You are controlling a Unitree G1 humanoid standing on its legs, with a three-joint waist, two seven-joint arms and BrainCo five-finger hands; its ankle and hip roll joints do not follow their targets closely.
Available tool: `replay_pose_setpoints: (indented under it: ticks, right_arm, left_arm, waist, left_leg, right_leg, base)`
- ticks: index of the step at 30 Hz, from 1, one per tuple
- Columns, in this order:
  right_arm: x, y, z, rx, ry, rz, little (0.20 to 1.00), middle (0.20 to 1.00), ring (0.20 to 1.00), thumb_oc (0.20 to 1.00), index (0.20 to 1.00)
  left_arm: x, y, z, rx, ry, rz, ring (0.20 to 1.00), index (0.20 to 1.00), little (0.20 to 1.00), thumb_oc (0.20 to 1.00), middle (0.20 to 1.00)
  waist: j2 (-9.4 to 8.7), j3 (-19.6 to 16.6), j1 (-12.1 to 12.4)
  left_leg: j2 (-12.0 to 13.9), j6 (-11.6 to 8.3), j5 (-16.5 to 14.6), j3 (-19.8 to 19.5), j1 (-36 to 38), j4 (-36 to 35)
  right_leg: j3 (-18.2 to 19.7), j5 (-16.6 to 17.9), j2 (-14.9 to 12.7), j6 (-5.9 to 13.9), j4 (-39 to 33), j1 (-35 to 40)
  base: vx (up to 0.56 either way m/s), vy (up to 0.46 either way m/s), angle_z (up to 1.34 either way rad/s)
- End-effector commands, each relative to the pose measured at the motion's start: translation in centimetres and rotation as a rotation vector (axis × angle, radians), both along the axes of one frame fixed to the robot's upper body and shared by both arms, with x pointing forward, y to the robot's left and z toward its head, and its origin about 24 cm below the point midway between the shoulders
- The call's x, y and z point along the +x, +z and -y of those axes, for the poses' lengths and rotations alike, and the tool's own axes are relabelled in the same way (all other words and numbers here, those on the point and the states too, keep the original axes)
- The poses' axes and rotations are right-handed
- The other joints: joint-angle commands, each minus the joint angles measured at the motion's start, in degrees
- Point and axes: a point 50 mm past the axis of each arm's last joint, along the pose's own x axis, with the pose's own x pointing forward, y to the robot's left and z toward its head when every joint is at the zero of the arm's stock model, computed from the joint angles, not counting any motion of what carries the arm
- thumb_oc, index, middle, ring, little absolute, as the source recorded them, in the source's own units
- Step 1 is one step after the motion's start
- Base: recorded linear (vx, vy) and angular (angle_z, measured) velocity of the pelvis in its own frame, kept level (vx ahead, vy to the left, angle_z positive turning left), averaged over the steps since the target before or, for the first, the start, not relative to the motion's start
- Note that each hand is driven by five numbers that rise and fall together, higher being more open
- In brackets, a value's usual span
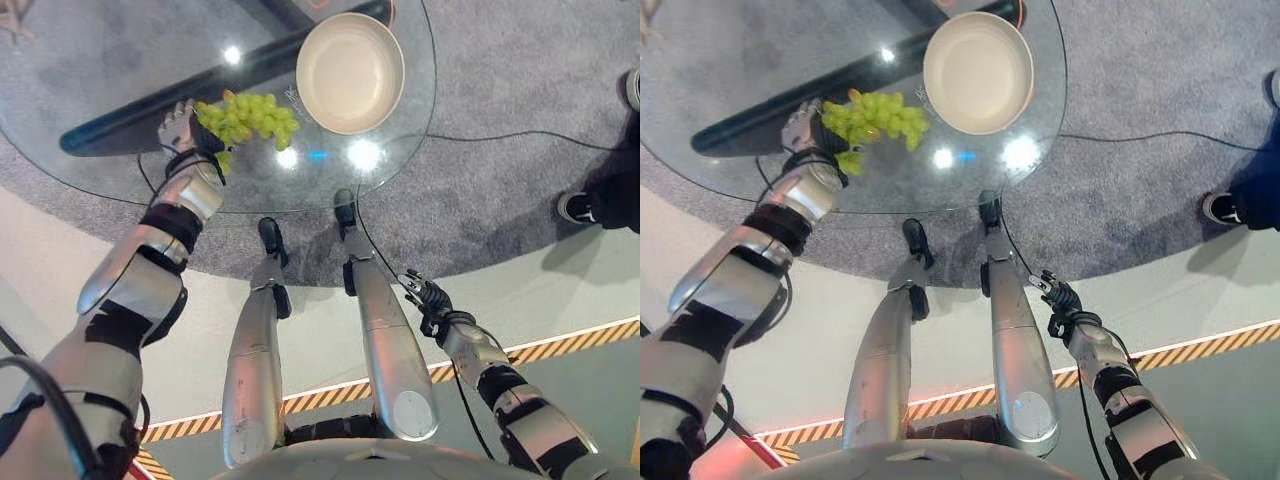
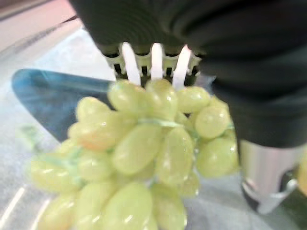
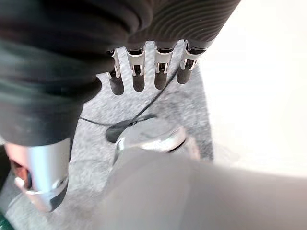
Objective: Pick up fruits into the plate
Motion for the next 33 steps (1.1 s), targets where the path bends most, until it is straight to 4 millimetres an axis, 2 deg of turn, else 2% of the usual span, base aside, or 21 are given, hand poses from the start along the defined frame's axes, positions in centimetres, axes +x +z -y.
replay_pose_setpoints:
  ticks: [1, 4, 13, 14, 15, 16, 17, 21, 33]
  right_arm:
    - [0.0, 0.2, -0.7, 0.009, 0.049, 0.035, 1.000, 1.000, 1.000, 1.000, 1.000]
    - [0.5, 0.6, -1.0, 0.014, 0.057, 0.045, 1.000, 1.000, 1.000, 1.000, 1.000]
    - [0.3, 0.5, -1.4, 0.038, 0.061, 0.054, 1.000, 1.000, 1.000, 1.000, 1.000]
    - [0.3, 0.5, -1.4, 0.040, 0.060, 0.056, 1.000, 1.000, 1.000, 1.000, 1.000]
    - [0.4, 0.6, -1.3, 0.049, 0.059, 0.064, 1.000, 1.000, 1.000, 1.000, 1.000]
    - [0.4, 0.7, -1.3, 0.051, 0.059, 0.066, 1.000, 1.000, 1.000, 1.000, 1.000]
    - [0.5, 0.7, -1.4, 0.056, 0.059, 0.071, 1.000, 1.000, 1.000, 1.000, 1.000]
    - [1.0, 1.4, -1.5, 0.076, 0.055, 0.101, 1.000, 1.000, 1.000, 1.000, 1.000]
    - [1.5, 1.9, -1.9, 0.070, 0.056, 0.125, 1.000, 1.000, 1.000, 1.000, 1.000]
  left_arm:
    - [0.0, 0.3, -0.9, 0.022, 0.048, -0.024, 1.000, 1.000, 1.000, 1.000, 1.000]
    - [-0.1, 1.0, -1.6, 0.071, 0.121, -0.032, 1.000, 1.000, 1.000, 1.000, 1.000]
    - [-0.7, 2.3, -3.8, 0.125, 0.258, -0.028, 1.000, 1.000, 1.000, 1.000, 1.000]
    - [-0.7, 2.4, -3.9, 0.139, 0.262, -0.038, 0.827, 0.827, 0.827, 0.827, 0.827]
    - [-0.7, 2.5, -4.1, 0.164, 0.264, -0.059, 0.520, 0.520, 0.520, 0.520, 0.520]
    - [-0.7, 2.5, -4.2, 0.173, 0.264, -0.065, 0.294, 0.294, 0.294, 0.294, 0.294]
    - [-0.7, 2.5, -4.2, 0.197, 0.263, -0.085, 0.200, 0.200, 0.200, 0.200, 0.200]
    - [-0.6, 2.3, -3.8, 0.248, 0.246, -0.136, 0.200, 0.200, 0.200, 0.200, 0.200]
    - [-0.4, 0.9, -2.8, 0.219, 0.189, -0.138, 0.200, 0.200, 0.200, 0.200, 0.200]
  waist:
    - [-1.67, -1.9, 0.0]
    - [-2.18, -1.9, -0.8]
    - [-3.40, -1.9, -1.9]
    - [-3.43, -1.9, -1.9]
    - [-3.57, -1.9, -2.0]
    - [-3.60, -1.9, -2.0]
    - [-3.66, -1.9, -1.9]
    - [-3.60, -1.9, -1.9]
    - [-3.03, -1.9, -1.2]
  left_leg:
    - [-1.9, 0.97, -2.5, -1.5, -1.0, 2.6]
    - [-1.9, 0.54, -2.2, -1.2, -2.3, 2.8]
    - [-1.7, 0.28, -2.6, -1.1, -5.5, 4.0]
    - [-1.7, 0.29, -2.6, -1.1, -5.5, 4.0]
    - [-1.7, 0.28, -2.8, -1.2, -6.0, 4.3]
    - [-1.7, 0.30, -2.8, -1.3, -6.1, 4.3]
    - [-1.7, 0.37, -2.8, -1.3, -6.1, 4.3]
    - [-1.9, 0.41, -2.7, -1.5, -6.5, 4.3]
    - [-2.1, 0.54, -2.5, -1.8, -5.2, 3.9]
  right_leg:
    - [-1.6, -2.3, 4.9, -0.63, 3.5, 0.5]
    - [-1.3, -1.8, 5.1, -0.73, 3.1, -0.9]
    - [-0.6, -1.5, 5.7, -0.80, 3.9, -4.4]
    - [-0.5, -1.5, 5.8, -0.78, 4.0, -4.5]
    - [-0.5, -1.5, 5.9, -0.81, 4.2, -5.1]
    - [-0.5, -1.4, 5.9, -0.82, 4.2, -5.1]
    - [-0.4, -1.5, 6.0, -0.86, 4.2, -5.2]
    - [-0.4, -1.5, 6.1, -0.86, 4.7, -5.7]
    - [-0.6, -2.0, 6.4, -1.00, 5.3, -4.4]
  base:
    - [-0.01, -0.022, -0.07]
    - [0.00, -0.014, -0.07]
    - [0.03, -0.014, -0.07]
    - [0.04, -0.016, -0.04]
    - [0.04, -0.011, -0.04]
    - [0.04, -0.011, -0.05]
    - [0.00, 0.000, 0.00]
    - [0.01, 0.003, 0.01]
    - [0.00, 0.000, 0.00]
